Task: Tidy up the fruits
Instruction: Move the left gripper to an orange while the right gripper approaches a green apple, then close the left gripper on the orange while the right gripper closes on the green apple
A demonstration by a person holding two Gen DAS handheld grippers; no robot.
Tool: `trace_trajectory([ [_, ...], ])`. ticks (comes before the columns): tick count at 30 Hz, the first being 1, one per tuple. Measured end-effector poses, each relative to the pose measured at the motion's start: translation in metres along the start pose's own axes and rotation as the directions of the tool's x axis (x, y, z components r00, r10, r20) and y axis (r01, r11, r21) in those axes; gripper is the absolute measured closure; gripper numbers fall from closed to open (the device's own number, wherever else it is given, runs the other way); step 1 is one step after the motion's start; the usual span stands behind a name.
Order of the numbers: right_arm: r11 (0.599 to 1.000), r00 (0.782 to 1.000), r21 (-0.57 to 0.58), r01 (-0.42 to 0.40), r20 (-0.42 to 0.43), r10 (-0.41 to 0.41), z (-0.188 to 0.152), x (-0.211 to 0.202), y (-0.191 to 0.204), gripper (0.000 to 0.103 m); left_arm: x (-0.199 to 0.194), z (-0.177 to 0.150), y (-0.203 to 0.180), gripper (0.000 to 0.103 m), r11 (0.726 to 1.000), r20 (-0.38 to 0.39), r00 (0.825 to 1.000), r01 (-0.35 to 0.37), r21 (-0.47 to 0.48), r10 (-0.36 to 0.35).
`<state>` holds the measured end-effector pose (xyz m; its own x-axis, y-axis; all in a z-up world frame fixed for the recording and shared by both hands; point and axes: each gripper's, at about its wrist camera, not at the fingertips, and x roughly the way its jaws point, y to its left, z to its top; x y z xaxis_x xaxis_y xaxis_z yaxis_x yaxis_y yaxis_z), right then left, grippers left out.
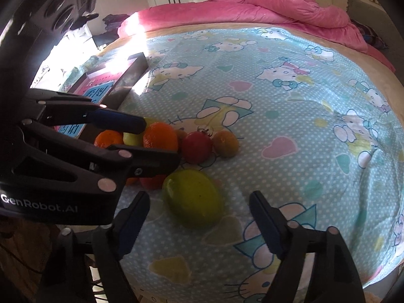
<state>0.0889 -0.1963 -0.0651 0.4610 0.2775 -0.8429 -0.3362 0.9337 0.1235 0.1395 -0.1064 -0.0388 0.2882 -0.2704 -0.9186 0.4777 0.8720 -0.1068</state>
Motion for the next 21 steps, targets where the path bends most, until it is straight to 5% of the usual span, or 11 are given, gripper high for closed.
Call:
trace_trajectory([
  [6,0.999,0.999,-0.023,-0.023,-0.024,0.023,-0.001,0.008,0.003,0.052,0.005,0.003,0.000,0.058,1.000,-0.018,1.000,-0.016,0.004,0.016],
  [21,0.998,0.999,0.043,-0.054,0.006,0.054,-0.003,-0.003,-0.011,0.054,0.002,0.001,0.001,0.063,0.999,0.006,1.000,0.008,-0.042,-0.007],
])
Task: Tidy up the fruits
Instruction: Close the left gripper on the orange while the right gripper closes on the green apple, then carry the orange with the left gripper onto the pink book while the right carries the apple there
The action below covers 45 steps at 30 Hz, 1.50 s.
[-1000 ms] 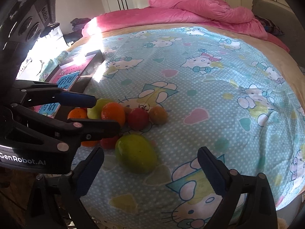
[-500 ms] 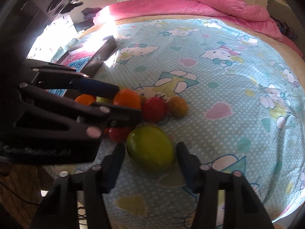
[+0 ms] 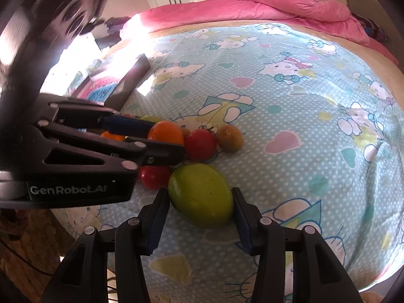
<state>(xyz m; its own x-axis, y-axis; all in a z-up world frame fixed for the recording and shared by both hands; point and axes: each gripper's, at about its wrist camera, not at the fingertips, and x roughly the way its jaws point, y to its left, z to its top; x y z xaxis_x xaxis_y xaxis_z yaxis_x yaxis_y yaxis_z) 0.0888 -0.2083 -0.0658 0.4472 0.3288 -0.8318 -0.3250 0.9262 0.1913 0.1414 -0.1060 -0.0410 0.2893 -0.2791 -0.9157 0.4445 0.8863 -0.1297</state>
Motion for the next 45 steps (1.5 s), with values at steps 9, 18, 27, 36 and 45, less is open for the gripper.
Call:
trace_trajectory([
  [9,0.992,0.994,0.105,-0.075,0.084,0.067,0.004,-0.015,-0.015,0.054,-0.038,-0.007,0.009,0.063,0.998,0.087,0.996,0.006,-0.058,-0.001],
  [18,0.992,0.979,0.053,-0.116,0.175,0.105,0.015,-0.022,0.005,0.054,-0.074,-0.035,0.042,0.063,0.989,0.142,0.989,-0.019,-0.149,0.041],
  [27,0.993,0.975,-0.012,-0.119,0.189,0.119,0.014,-0.026,0.028,0.054,-0.102,-0.077,0.089,0.063,0.958,0.169,0.982,-0.038,-0.286,0.089],
  [36,0.989,0.969,-0.069,-0.134,0.199,0.145,0.013,-0.031,0.055,0.054,-0.119,-0.116,0.129,0.063,0.919,0.175,0.976,-0.054,-0.390,0.132],
  [45,0.974,0.966,-0.150,-0.169,0.172,0.194,0.010,-0.026,0.099,0.054,-0.130,-0.148,0.158,0.063,0.884,0.169,0.969,-0.085,-0.460,0.181],
])
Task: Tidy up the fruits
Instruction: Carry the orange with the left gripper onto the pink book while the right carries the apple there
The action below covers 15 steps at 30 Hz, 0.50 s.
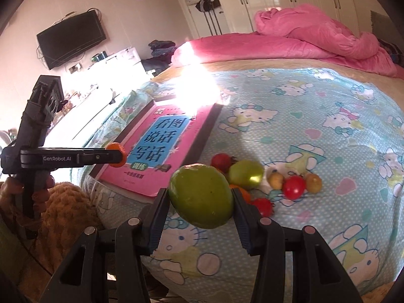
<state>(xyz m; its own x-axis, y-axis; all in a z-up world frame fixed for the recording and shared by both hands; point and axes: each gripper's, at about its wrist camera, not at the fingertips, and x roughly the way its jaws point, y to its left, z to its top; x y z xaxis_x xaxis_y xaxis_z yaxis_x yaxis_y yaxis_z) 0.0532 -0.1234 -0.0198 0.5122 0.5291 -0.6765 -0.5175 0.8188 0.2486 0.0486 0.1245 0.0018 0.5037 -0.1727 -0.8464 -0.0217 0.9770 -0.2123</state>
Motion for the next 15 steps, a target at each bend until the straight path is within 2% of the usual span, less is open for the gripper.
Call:
trace_trajectory([
  [15,0.994,0.997,-0.081,-0.071,-0.042,0.068,0.010,0.031,0.053,0.054,0.002,-0.006,0.049,0.063,0.992,0.013,0.997,-0.074,-0.105,0.076],
])
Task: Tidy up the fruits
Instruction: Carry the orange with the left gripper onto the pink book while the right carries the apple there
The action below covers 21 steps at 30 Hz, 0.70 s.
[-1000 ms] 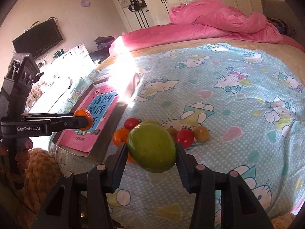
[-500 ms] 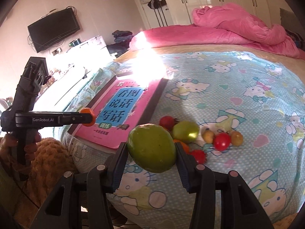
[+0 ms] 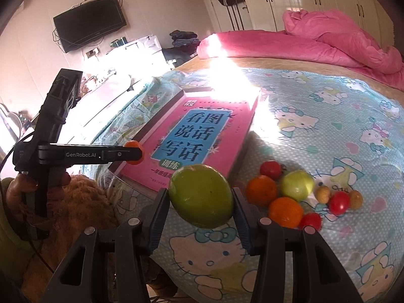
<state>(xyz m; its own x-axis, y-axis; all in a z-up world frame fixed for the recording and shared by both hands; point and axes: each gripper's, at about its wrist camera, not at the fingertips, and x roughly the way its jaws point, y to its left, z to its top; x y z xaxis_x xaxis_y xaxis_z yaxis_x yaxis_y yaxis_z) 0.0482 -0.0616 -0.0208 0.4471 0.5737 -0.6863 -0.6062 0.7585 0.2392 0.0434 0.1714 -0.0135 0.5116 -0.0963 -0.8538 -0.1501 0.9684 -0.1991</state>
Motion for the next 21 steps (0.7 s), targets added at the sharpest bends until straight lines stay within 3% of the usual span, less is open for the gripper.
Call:
trace_trajectory([
  [10,0.999,0.999,-0.047,-0.024,-0.024,0.023,0.009,0.023,0.016,0.054,0.009,0.003,0.026,0.063,0.996,-0.011,1.000,-0.001,-0.087,0.000],
  [21,0.996,0.998,-0.082,-0.035,-0.051,0.031,0.018,0.049,0.023,0.054,0.016,0.003,0.030,0.063,0.994,-0.024,0.998,-0.056,-0.094,0.054],
])
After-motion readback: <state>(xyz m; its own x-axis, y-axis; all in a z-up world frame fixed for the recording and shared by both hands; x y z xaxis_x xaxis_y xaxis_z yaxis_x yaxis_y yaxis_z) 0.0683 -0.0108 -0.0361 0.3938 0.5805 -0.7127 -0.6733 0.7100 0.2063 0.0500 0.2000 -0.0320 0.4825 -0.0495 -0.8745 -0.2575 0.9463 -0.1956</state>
